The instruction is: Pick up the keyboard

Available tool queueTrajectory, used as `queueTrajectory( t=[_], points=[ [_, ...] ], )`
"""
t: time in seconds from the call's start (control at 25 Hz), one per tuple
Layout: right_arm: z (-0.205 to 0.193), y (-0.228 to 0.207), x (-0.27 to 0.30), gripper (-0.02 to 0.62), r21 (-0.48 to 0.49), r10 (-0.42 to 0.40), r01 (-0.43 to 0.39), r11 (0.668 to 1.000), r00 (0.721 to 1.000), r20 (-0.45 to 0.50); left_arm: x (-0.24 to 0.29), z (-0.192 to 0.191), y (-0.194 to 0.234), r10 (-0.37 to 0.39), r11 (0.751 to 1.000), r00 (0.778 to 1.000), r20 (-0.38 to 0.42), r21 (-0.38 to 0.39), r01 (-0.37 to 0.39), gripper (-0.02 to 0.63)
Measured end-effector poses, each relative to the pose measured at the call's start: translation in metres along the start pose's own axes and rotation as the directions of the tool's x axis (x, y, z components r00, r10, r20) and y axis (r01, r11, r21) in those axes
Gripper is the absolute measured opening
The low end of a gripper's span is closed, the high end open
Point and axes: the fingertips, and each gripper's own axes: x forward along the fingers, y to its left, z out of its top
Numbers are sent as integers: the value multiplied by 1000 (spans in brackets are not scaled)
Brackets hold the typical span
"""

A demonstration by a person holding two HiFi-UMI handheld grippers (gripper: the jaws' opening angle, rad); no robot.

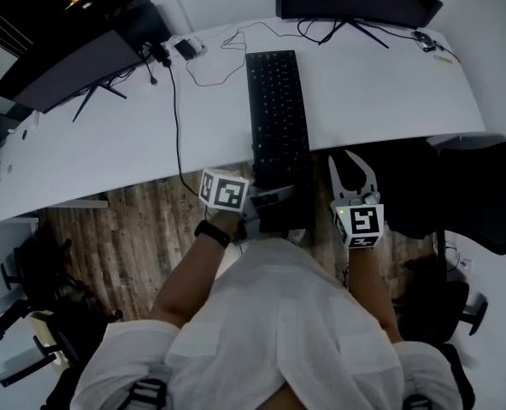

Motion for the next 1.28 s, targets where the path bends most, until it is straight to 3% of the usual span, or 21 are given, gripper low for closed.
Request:
queueTrajectory(
  t=[0.2, 0.76, 1.28],
  points=[
    [31, 3, -4, 5, 63, -28, 24, 998, 997, 70, -20, 4, -33, -17, 1000, 999, 27, -17, 18, 100],
    [69, 14, 4, 0, 34, 12, -15, 999, 997, 77, -45, 2, -60, 40, 998, 999, 31, 42, -42, 100],
    [68, 10, 11, 0, 17, 34, -35, 999, 997, 72, -42, 6, -56, 50, 998, 998, 48, 40, -52, 100]
  ],
)
